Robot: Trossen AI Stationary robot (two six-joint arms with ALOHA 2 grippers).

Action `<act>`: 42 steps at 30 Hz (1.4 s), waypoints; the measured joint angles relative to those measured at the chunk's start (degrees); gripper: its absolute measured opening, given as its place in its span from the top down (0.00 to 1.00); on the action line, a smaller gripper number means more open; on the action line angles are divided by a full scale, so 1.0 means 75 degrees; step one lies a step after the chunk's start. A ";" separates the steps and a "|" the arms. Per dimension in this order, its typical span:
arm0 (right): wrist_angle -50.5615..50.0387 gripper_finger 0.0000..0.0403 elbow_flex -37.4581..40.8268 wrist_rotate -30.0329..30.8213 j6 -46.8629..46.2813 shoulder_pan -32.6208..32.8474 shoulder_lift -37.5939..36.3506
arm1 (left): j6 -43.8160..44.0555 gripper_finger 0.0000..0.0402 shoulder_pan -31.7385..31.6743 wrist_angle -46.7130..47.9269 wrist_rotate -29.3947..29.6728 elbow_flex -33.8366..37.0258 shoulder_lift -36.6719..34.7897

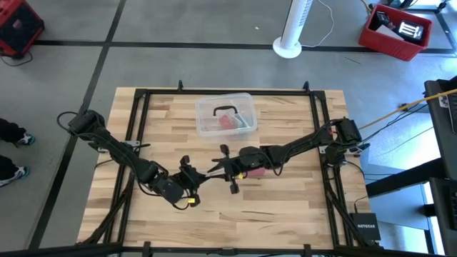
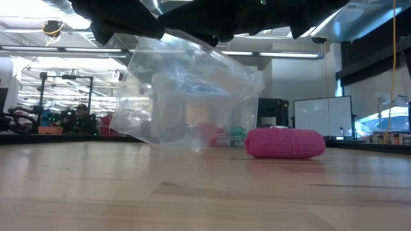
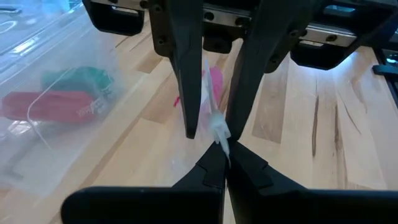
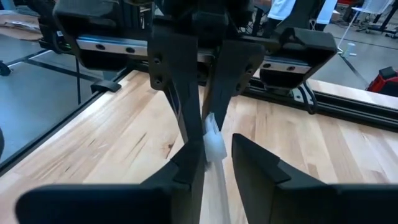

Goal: Roll bandage
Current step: Open the transparent zip bag

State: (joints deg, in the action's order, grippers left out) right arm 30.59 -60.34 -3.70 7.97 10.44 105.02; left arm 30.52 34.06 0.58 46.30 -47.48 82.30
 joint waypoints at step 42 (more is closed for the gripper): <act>-0.1148 0.93 0.0012 0.0019 0.0177 0.0002 -0.0164 | 0.0486 0.92 0.0276 -0.0061 0.1007 -0.0017 -0.0310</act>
State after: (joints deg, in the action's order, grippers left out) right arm 21.98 -60.25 -3.55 9.29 10.46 103.79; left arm 34.17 36.14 0.12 53.85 -47.62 79.98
